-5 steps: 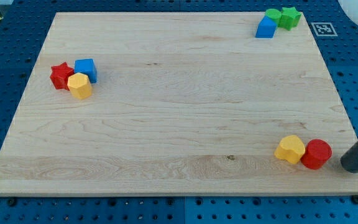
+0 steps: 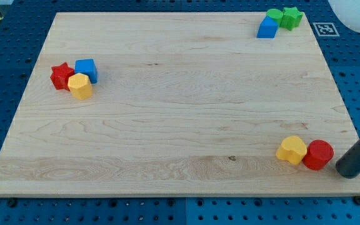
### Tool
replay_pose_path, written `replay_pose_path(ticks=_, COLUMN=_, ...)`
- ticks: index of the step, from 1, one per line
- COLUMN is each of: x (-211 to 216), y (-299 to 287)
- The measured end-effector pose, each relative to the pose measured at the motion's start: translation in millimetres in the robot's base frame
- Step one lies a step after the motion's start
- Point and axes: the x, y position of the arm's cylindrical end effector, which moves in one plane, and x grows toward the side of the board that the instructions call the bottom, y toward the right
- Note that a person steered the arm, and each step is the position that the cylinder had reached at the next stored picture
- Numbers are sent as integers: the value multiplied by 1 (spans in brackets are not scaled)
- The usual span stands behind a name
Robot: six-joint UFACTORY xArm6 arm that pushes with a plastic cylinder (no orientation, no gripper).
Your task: Move the yellow heart along with the red circle slightly left
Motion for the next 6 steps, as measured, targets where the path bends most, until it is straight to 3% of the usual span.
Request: replay_pose_path(ticks=6, x=-35, y=-77)
